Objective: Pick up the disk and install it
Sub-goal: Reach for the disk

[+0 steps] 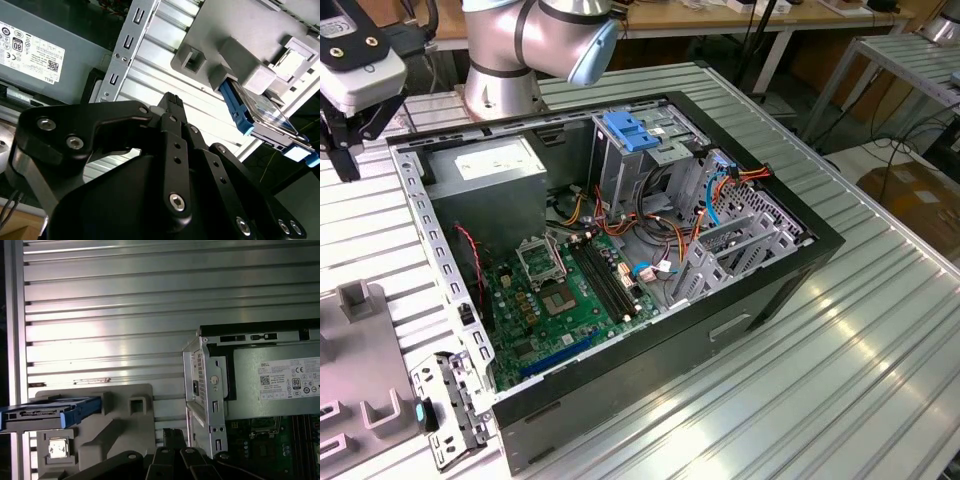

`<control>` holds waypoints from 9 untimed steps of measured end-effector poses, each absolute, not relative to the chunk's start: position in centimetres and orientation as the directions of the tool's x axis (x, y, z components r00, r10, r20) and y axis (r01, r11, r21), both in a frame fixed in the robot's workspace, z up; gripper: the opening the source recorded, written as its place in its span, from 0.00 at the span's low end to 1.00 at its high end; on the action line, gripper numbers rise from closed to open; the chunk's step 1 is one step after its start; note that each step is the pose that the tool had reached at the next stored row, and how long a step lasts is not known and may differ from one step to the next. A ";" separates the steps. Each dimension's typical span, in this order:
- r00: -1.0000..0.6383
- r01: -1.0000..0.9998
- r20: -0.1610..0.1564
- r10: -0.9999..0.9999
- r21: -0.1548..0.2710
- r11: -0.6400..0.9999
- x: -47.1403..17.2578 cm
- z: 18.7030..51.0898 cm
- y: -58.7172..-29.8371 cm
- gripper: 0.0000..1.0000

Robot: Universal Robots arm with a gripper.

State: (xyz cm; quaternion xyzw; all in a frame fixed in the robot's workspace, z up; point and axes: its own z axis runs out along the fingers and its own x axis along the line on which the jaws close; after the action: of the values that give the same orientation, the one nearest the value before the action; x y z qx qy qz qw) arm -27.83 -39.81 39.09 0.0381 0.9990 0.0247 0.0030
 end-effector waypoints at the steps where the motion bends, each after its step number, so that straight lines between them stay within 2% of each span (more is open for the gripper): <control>1: -0.997 0.076 -0.004 0.076 0.050 0.996 -28.0 39.1 -39.8 0.11; 9: -0.997 0.076 -0.001 0.076 0.050 0.996 -30.2 39.0 -39.8 0.11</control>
State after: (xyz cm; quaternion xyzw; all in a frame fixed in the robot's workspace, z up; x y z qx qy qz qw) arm -30.16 -39.81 39.01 0.0382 0.9990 0.0248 0.0013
